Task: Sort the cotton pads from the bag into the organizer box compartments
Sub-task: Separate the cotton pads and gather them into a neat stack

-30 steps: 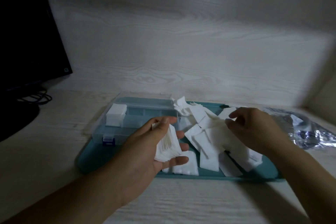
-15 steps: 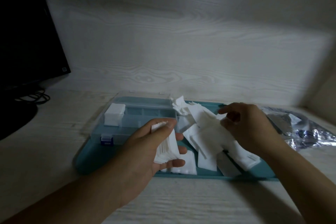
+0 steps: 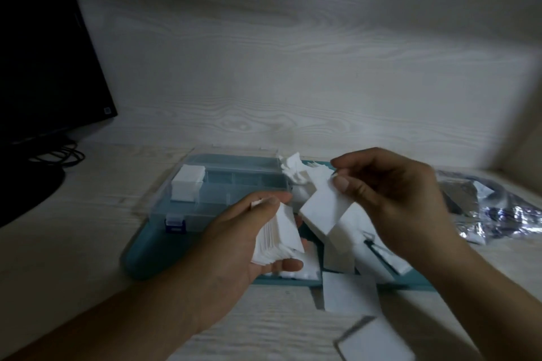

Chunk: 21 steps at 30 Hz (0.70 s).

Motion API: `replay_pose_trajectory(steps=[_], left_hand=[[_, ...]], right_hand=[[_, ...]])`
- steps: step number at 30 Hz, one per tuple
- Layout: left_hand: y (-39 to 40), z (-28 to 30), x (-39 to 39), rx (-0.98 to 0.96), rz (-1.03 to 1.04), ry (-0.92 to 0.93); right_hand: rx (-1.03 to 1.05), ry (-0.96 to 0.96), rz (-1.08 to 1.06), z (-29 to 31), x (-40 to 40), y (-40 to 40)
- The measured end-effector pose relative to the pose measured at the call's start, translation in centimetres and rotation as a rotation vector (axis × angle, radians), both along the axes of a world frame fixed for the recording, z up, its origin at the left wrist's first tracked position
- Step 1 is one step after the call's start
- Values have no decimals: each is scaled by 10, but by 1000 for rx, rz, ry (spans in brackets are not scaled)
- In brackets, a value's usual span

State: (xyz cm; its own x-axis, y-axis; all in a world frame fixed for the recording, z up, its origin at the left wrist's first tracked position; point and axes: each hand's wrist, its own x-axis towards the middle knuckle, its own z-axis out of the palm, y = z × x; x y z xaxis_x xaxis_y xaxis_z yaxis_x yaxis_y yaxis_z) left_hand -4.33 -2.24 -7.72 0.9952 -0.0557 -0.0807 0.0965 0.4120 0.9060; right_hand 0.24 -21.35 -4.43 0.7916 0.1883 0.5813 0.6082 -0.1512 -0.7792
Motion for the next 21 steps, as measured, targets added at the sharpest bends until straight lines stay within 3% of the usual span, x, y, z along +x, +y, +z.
replay_pose_trajectory(steps=[6,21], left_hand=[[-2,-2,-1,37,-50,-36],[-4,-3,0,-1,-104,-23]], right_hand=[[-24,103,117,-22,-9,22],[-115,-11,-49,-30,-15,29]])
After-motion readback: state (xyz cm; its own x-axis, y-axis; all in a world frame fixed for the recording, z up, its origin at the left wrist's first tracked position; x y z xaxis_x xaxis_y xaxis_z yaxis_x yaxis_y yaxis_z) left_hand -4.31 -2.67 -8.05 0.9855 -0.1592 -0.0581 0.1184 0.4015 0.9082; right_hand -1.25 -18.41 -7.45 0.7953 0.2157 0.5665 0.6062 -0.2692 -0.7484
